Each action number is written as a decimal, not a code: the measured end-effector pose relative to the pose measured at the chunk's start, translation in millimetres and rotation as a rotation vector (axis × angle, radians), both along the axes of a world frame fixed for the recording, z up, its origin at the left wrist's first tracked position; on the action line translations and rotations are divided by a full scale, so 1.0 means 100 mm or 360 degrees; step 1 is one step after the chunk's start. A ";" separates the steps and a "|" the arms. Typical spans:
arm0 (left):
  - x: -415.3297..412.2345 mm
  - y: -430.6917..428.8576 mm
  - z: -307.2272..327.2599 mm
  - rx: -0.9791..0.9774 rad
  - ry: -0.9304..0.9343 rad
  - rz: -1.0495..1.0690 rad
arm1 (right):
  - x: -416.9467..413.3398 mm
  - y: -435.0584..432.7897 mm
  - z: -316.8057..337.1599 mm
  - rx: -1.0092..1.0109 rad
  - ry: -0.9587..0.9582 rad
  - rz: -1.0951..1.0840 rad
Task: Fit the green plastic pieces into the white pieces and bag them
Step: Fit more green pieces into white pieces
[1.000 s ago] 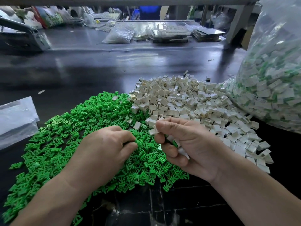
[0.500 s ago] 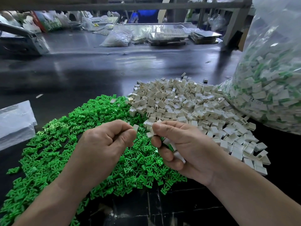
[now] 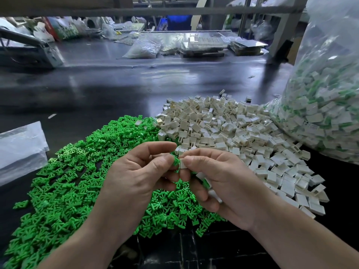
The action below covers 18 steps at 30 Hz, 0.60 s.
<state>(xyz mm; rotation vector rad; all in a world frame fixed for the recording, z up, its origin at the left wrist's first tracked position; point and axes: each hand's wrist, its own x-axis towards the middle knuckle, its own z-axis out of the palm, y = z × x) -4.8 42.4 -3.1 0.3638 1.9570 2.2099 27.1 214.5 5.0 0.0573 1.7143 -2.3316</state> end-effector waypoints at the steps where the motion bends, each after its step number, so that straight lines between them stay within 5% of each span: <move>1: 0.00 0.00 0.01 -0.0011 0.0021 0.0030 | 0.00 0.00 0.00 0.0018 0.0029 0.0004; 13: 0.08 0.02 0.06 -0.0255 0.0323 0.0121 | -0.01 0.00 -0.07 0.0377 0.0352 -0.0087; 18: 0.07 0.01 0.07 -0.0055 0.0139 0.0041 | -0.01 0.00 -0.07 0.0295 0.0303 -0.0091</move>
